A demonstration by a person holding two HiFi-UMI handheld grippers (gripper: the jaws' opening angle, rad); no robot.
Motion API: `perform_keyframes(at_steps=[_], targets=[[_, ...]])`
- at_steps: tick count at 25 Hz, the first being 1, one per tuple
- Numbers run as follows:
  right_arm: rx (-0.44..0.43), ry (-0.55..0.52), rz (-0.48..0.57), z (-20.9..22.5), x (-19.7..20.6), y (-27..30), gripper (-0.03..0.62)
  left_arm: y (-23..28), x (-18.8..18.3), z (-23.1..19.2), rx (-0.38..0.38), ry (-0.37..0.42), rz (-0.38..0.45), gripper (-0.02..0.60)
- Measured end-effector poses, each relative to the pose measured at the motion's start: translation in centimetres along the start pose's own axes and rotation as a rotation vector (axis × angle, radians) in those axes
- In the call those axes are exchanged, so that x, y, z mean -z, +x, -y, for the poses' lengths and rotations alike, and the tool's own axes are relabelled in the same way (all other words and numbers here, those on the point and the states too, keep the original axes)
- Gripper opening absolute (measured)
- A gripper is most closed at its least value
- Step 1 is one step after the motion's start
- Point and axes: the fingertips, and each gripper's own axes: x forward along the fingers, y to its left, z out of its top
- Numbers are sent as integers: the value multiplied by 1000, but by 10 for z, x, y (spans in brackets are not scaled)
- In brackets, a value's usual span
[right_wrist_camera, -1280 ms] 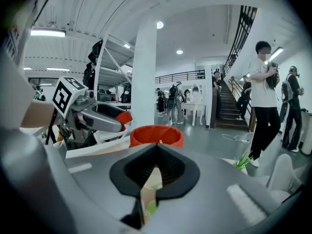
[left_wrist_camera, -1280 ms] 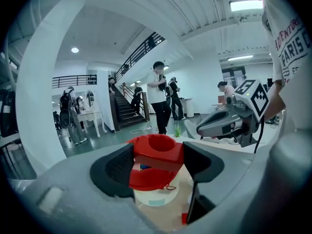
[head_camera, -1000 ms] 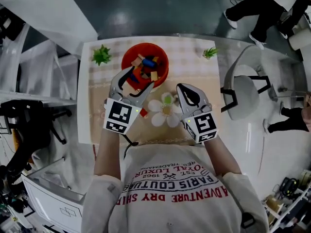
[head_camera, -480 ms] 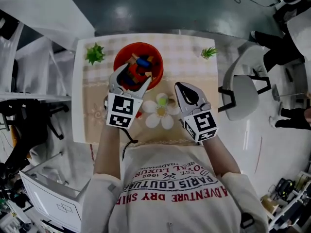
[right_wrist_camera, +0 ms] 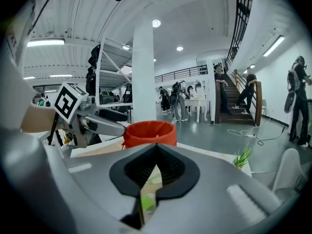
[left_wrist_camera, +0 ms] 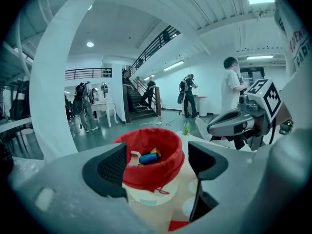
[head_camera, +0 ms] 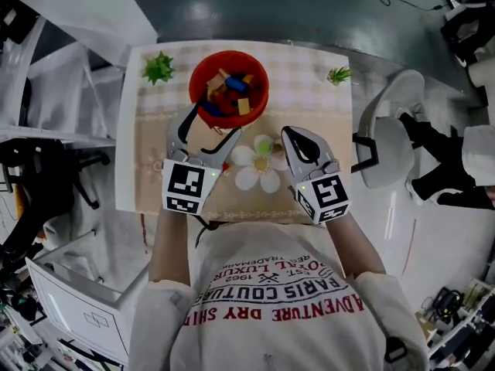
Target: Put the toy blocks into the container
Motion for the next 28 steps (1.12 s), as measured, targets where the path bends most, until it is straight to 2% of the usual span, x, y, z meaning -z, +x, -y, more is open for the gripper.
perform_keyframes(at_steps=[3, 8, 14, 26, 28], targets=[[-4, -3, -10, -12, 11, -1, 2, -18, 24, 3, 5, -20, -25, 396], [-10, 12, -29, -33, 31, 2, 2, -35, 84, 9, 10, -58, -134, 396], [-14, 19, -85, -51, 61, 9, 2, -37, 151, 34, 86, -88, -264, 396], [10, 66, -142, -50, 102, 24, 2, -8, 221, 57, 213, -77, -397, 388], [13, 69, -152, -49, 107, 25, 2, -5, 225, 59, 222, -71, -403, 339]])
